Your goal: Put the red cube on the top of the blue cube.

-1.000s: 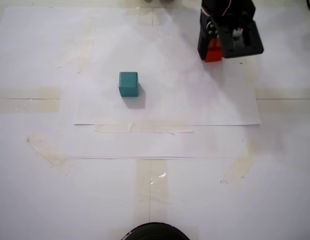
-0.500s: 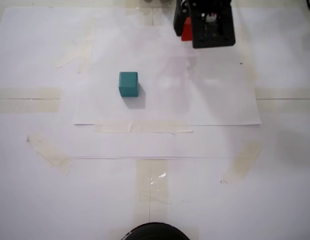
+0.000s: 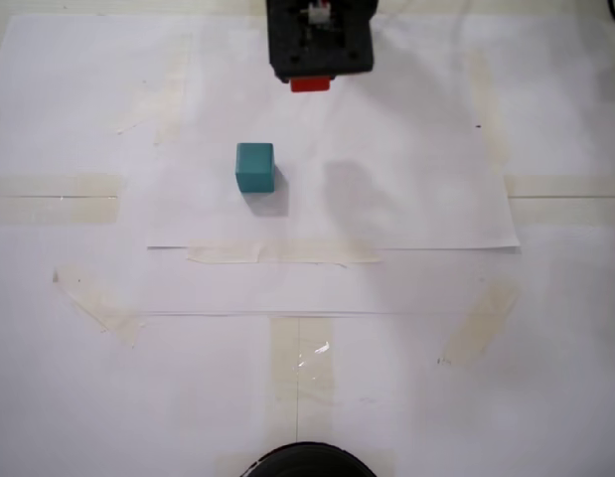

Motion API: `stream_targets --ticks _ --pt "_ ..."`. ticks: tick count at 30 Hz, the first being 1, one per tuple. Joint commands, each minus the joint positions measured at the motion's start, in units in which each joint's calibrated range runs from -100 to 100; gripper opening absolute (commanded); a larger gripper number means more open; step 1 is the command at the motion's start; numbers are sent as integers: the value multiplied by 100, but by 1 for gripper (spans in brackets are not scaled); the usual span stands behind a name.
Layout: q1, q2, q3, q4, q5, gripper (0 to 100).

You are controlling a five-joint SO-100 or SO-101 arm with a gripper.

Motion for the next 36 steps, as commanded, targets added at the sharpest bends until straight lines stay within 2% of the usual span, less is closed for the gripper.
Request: stream_targets --ticks 1,10,36 --pt "310 286 -1204 -29 171 10" --pt "438 1187 -2339 -21 283 10" --pt "779 2174 -2593 -681 571 10"
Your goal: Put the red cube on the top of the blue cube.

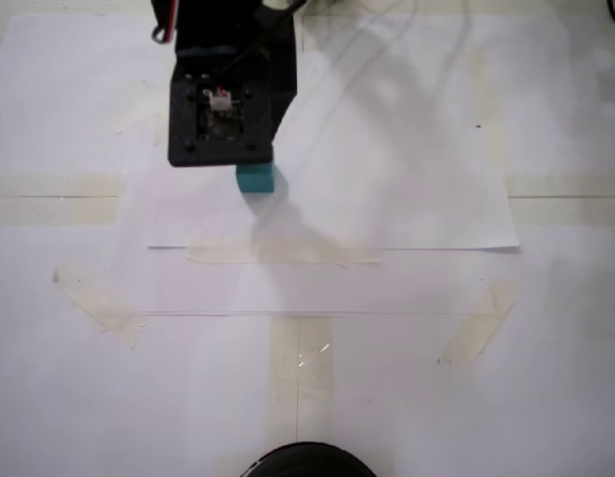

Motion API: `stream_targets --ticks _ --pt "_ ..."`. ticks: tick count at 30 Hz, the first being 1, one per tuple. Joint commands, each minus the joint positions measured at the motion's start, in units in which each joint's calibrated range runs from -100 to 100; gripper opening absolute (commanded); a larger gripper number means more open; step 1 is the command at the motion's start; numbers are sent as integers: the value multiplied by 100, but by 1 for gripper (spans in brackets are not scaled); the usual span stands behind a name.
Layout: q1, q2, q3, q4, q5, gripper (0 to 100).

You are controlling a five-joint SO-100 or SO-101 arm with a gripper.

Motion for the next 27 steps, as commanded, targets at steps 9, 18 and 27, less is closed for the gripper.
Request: stream_targets --ticks 9,18,27 --pt "-87 150 -505 -145 10 10" --pt "-185 331 -487 -153 -49 11" --pt "-223 313 -469 -234 39 26"
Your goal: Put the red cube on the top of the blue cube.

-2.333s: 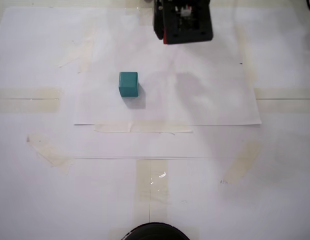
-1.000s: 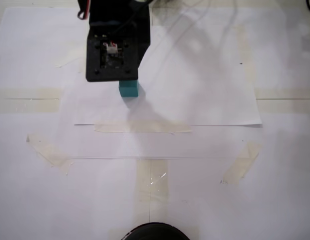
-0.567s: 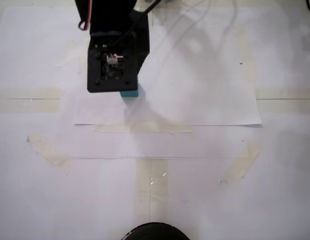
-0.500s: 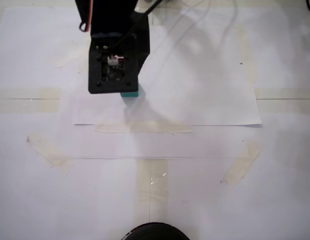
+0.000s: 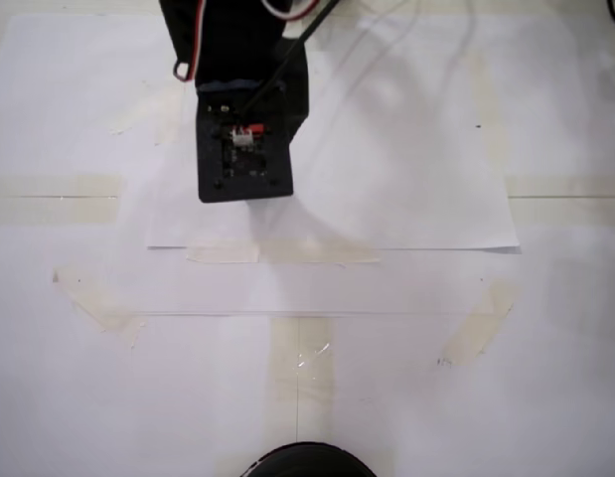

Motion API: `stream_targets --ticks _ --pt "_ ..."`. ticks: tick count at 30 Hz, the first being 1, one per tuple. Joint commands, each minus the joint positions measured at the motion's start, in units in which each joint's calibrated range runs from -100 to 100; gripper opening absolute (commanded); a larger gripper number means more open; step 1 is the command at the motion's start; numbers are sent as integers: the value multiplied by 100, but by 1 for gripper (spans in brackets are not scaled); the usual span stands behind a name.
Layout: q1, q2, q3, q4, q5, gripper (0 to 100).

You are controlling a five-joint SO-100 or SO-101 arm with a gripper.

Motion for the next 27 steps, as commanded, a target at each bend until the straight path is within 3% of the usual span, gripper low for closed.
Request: stream_targets --ticks 1,8,14,27 --pt "-70 -172 -415 -169 63 27" --pt "-161 -267 -415 -31 73 39" --pt "-289 -644 -160 43 -44 42" --pt "-751 -4061 1683 320 -571 42"
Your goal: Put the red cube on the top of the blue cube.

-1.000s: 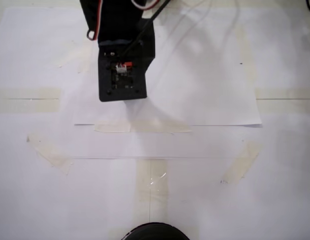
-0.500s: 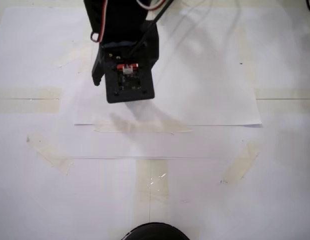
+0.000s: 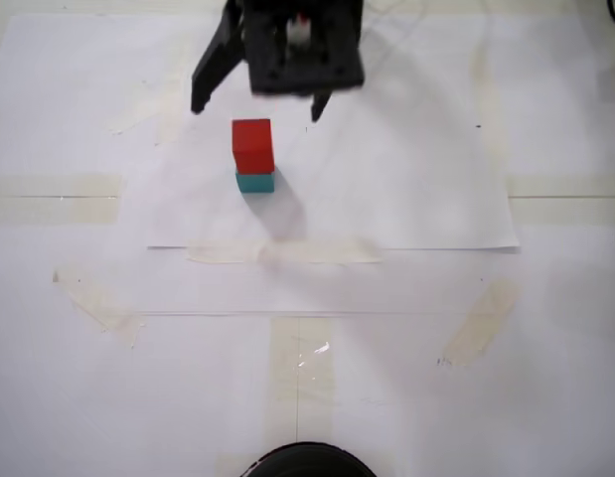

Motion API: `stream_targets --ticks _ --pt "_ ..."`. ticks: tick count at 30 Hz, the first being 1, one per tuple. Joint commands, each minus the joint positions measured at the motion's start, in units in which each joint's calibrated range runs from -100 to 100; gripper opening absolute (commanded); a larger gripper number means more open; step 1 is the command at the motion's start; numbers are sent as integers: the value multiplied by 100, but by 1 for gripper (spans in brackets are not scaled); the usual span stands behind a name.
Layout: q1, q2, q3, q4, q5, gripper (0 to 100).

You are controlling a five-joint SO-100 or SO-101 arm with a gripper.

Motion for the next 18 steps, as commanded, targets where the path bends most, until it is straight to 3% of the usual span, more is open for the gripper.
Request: stream_targets --ticks 1,6,13,16,18 --pt "-213 -2001 708 108 -230 41" --pt "-622 -3649 2215 -6 -567 39" --pt "-955 -6164 4757 141 -1026 27" --pt "-826 -7005 5664 157 -1050 21" --pt "-690 -7580 6200 247 -1016 11"
